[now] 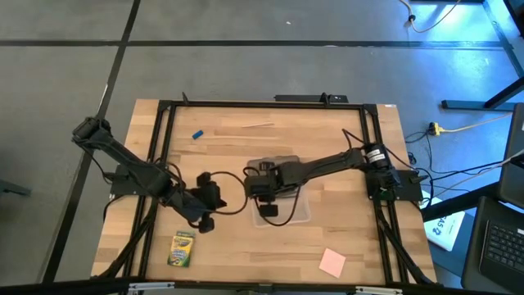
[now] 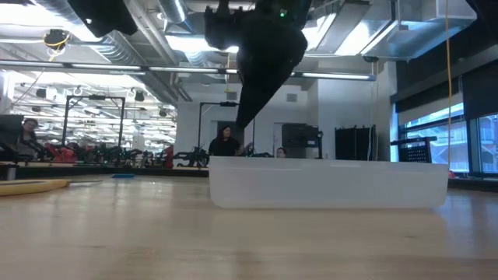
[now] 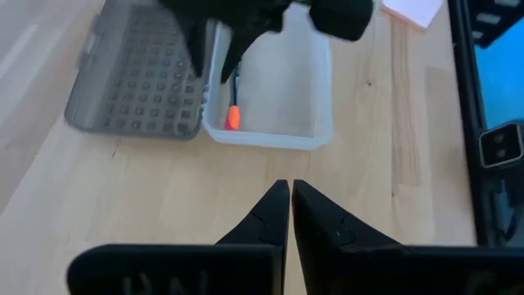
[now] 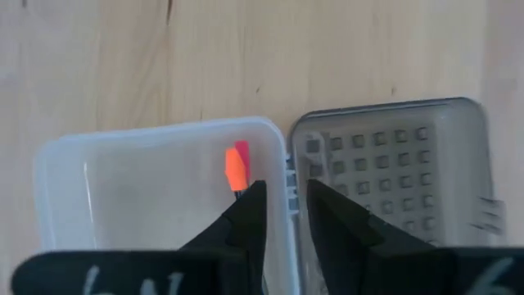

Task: Pack school essentials
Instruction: Put the yellow box of crayons into the transparent supply box

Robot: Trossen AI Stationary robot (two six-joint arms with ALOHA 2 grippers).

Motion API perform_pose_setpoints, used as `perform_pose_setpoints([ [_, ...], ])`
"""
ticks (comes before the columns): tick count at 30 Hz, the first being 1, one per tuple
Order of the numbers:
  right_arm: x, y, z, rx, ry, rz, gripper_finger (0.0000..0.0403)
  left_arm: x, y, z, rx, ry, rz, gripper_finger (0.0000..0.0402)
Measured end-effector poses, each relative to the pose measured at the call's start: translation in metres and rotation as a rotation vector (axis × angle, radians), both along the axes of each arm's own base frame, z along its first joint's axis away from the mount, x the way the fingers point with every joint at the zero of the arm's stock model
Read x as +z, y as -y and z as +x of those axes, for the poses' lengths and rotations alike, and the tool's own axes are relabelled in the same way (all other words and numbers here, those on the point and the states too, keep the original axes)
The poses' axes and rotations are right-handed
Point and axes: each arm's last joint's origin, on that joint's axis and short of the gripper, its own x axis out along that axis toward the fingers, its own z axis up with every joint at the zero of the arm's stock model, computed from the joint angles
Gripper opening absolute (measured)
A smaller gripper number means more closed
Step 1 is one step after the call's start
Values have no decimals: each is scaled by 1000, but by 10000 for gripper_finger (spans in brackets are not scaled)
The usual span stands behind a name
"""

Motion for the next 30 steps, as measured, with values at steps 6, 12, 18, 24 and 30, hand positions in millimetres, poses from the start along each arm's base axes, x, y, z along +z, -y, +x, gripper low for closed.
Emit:
perform_pose_setpoints([
  [6, 19, 1, -9, 30, 9, -12, 92, 10, -13, -20, 155, -28, -123, 14],
  [12, 36, 3, -16, 49, 34, -16, 92, 10, -19, -37, 329, -101, -248, 14],
  [18, 46, 1, -21, 99, 45, 14, 92, 0, -7, -46, 416, -266, -399, 14],
  [24, 51, -11, -25, 235, 55, 45, 92, -6, 13, -54, 511, -308, -511, 14],
  [30, 53, -27, -24, 348, 94, 58, 92, -16, 37, -63, 558, -396, -600, 14],
])
